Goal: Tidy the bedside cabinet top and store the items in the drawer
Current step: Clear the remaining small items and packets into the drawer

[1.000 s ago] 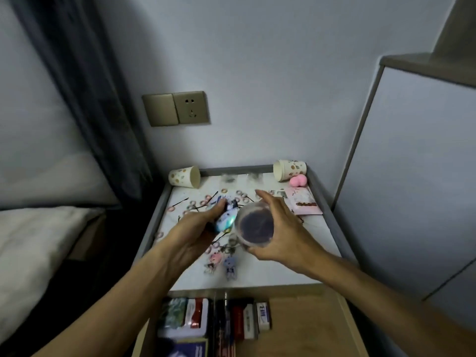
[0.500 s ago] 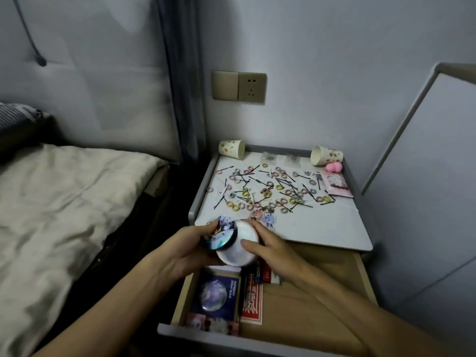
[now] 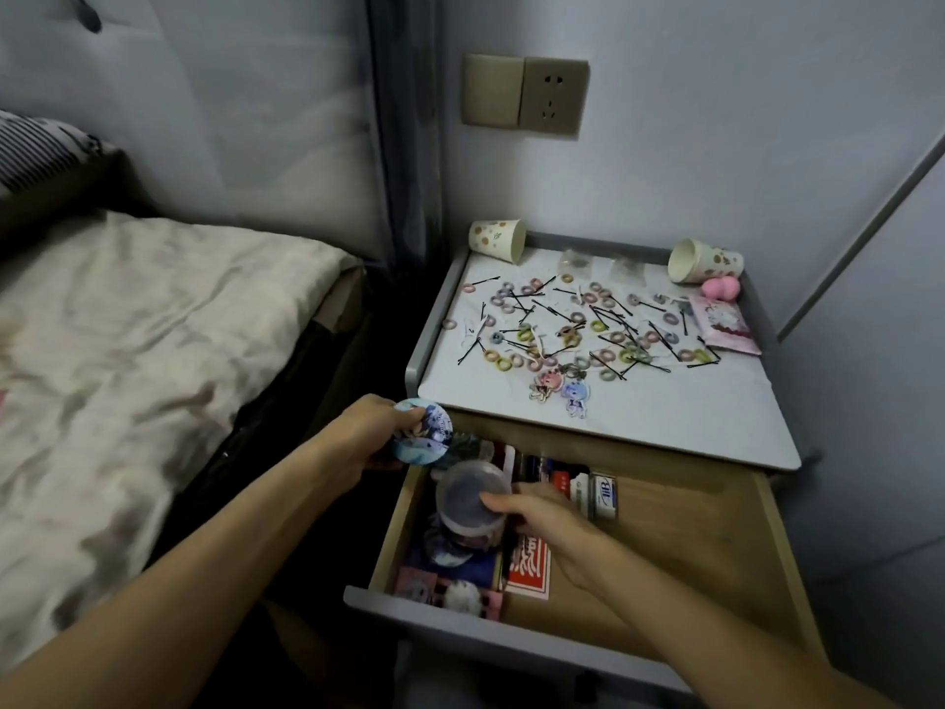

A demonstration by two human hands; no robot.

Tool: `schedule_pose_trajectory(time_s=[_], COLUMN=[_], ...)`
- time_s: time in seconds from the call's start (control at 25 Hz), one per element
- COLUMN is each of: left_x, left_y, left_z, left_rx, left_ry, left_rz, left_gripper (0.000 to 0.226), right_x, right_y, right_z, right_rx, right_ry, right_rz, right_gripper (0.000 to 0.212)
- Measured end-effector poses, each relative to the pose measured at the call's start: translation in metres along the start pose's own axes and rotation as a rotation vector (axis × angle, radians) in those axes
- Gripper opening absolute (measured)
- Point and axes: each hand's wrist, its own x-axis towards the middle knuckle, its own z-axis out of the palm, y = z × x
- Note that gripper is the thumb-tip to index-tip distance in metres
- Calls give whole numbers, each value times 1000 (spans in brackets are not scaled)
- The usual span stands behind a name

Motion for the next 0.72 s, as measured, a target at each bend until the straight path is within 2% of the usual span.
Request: schedule_pose_trajectory(time_s=[0.16, 0.44, 0.6, 0.72], left_x=[2, -5, -7, -8], left_y=[0, 2, 1, -1], left_z=[-10, -6, -6, -5], left_rx=[21, 36, 60, 110], left_ry=[1, -87, -110, -106], left_rz=[11, -48, -46, -32], left_gripper=[17, 15, 12, 11], right_x=[9, 11, 11, 8], right_y=[11, 17, 18, 16], right_z=[17, 25, 26, 21], right_rx=[-18, -72, -130, -206], right_ry=[-82, -91, -113, -78], right_rz=[-47, -124, -110, -161], right_gripper=[29, 33, 39, 61])
